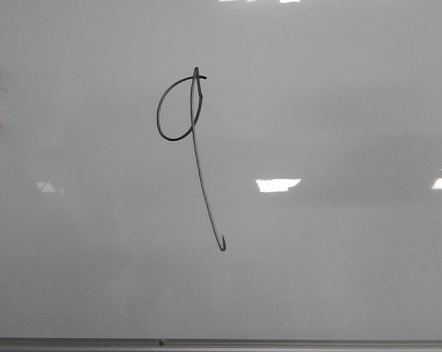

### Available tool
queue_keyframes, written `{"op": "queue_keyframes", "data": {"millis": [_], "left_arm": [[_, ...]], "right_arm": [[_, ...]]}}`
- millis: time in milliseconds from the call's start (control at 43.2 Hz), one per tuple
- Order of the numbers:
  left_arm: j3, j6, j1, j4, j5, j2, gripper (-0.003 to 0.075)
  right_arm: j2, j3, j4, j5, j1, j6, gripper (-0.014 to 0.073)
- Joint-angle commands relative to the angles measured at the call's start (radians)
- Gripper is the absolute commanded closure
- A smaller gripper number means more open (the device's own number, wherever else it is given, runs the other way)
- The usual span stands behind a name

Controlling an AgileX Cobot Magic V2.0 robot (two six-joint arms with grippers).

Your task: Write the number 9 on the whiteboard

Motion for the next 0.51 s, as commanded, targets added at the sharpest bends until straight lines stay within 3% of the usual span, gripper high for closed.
{"op": "queue_keyframes", "data": {"millis": [0, 162, 347, 486], "left_arm": [[-0.028, -0.004, -0.006, -0.015, -0.066, 0.003, 0.0739], [0.013, -0.037, -0.006, 0.062, -0.085, -0.001, 0.0739], [0.088, -0.552, -0.009, 0.549, -0.087, -0.079, 0.0739], [0.201, -0.593, -0.009, 0.565, -0.086, -0.201, 0.0739]], "right_arm": [[0.002, -0.028, 0.037, -0.052, -0.006, 0.001, 0.0662], [0.002, -0.028, 0.037, -0.052, -0.006, 0.001, 0.0662], [0.002, -0.028, 0.037, -0.052, -0.006, 0.001, 0.0662], [0.002, -0.028, 0.037, -0.052, -0.006, 0.001, 0.0662]]}}
